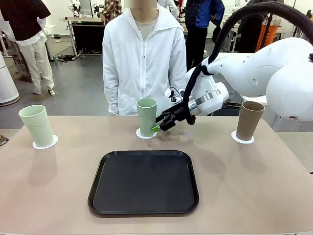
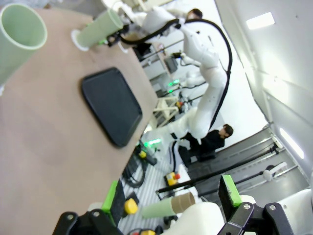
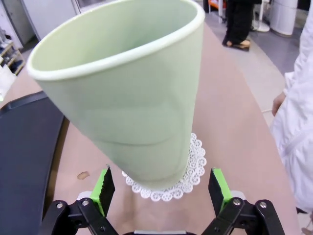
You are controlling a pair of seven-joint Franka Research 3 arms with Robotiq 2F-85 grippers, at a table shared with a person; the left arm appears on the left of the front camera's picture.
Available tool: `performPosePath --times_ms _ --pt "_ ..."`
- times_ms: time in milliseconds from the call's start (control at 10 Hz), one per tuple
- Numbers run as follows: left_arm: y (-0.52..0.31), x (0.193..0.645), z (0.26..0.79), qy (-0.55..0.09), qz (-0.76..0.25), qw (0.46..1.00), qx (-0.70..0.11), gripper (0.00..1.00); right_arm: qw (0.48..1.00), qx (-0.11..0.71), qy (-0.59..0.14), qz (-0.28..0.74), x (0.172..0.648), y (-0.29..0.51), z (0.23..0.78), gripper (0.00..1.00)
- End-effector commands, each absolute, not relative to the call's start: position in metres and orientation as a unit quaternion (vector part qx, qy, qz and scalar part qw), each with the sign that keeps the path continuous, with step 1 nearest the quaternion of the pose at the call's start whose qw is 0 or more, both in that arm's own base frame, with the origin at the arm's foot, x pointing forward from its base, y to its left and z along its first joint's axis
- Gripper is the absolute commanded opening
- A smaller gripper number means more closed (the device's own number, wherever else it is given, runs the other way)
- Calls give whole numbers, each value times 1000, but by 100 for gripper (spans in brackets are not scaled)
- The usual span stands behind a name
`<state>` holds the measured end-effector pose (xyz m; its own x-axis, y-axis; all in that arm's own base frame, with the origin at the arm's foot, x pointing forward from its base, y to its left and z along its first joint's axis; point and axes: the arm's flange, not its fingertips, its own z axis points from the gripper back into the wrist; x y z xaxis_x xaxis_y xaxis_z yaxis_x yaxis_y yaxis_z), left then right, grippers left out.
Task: Place coasters on the table and set cups on them.
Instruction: Take one Reusable plastic cup from the Flat Tray and place it on a coaster set by the human.
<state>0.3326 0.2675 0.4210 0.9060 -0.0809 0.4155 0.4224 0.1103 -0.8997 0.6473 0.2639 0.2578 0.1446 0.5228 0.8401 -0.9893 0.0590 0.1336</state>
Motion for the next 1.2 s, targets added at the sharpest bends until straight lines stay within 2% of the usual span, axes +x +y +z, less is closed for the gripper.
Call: performPosePath --times_ms 0,300,500,700,900,1100 --pt "269 331 423 -133 -171 735 -643 100 698 351 -281 557 628 253 277 100" --pt "269 331 423 -133 -171 735 -643 100 806 273 -229 472 588 236 335 100" --pt "269 331 423 -133 -171 735 -643 100 877 179 -175 411 544 226 384 100" --pt "269 331 423 -133 -171 735 -643 100 911 99 -146 373 506 227 422 100" --pt "269 331 423 -133 -171 735 -643 100 915 49 -115 382 470 234 456 100" --pt "269 331 423 -133 -171 735 -643 100 916 6 -91 391 456 250 484 100"
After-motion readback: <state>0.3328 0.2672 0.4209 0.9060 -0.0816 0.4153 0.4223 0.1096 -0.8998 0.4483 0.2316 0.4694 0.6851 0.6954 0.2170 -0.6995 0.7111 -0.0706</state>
